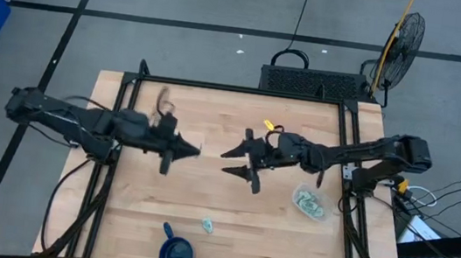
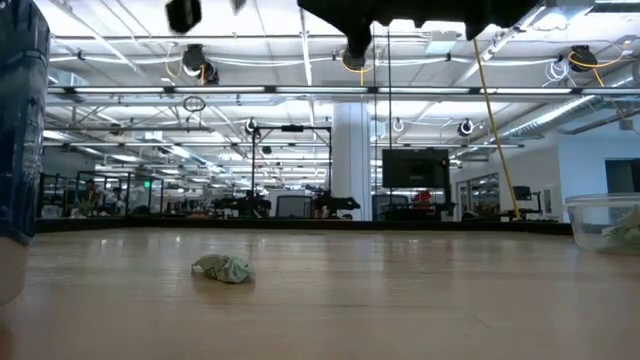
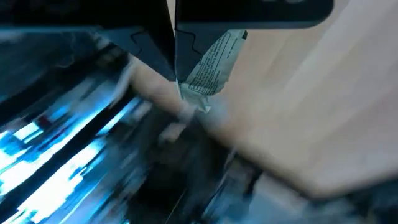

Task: Pick and place Stevia / Truvia into bins
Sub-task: Put the green stevia packet into the transparent container

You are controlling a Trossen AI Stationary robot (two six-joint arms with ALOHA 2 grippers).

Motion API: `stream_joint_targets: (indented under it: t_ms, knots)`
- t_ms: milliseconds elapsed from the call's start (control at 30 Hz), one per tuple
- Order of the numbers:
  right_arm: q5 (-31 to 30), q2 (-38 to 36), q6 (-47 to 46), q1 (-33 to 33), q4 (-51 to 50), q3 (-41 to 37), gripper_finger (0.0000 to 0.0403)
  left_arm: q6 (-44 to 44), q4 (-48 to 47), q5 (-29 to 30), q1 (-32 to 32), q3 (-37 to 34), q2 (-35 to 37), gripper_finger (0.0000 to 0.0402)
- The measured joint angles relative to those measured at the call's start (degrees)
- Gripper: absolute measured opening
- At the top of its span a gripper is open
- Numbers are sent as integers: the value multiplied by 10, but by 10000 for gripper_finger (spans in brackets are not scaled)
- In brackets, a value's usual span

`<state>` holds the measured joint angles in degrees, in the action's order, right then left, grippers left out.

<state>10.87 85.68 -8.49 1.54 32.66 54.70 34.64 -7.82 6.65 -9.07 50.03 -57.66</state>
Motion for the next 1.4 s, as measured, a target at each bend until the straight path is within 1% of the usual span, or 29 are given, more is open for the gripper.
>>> stream_joint_targets:
  t_ms: [67, 167, 233, 333, 400, 467, 633, 833, 1000, 1100, 1267, 1400]
  knots:
    - [1, 16, 0, -4, 42, -1, 192, -3, 68, -19, 9, 1, 10, 2]
    - [6, 36, -13, -17, 119, -1, 192, -3, 116, -45, 18, 1, 15, 2]
    - [14, 48, -41, -28, 176, -1, 192, -3, 121, -56, 21, 0, 14, 2]
    - [15, 63, -80, -40, 230, 0, 192, 5, 129, -74, 22, 0, 1, 2]
    - [43, 77, -104, -49, 258, 0, 192, 6, 129, -82, 22, 0, -10, 2]
    - [76, 94, -132, -54, 278, 3, 192, 8, 161, -97, 23, 0, -27, 2]
    - [111, 119, -141, -52, 280, 32, 192, 21, 216, -129, 28, 0, -61, 1]
    - [189, 122, -135, -52, 284, 57, 192, 34, 215, -139, 29, 0, -73, 1]
    - [223, 123, -167, -52, 279, 60, 192, 34, 218, -139, 34, 0, -71, 2]
    - [223, 123, -176, -52, 271, 60, 192, 32, 221, -138, 35, 0, -68, 2]
    - [223, 123, -159, -52, 271, 60, 189, 35, 213, -137, 39, 0, -68, 2]
    - [223, 123, -158, -52, 271, 60, 161, 37, 213, -137, 43, 0, -68, 6]
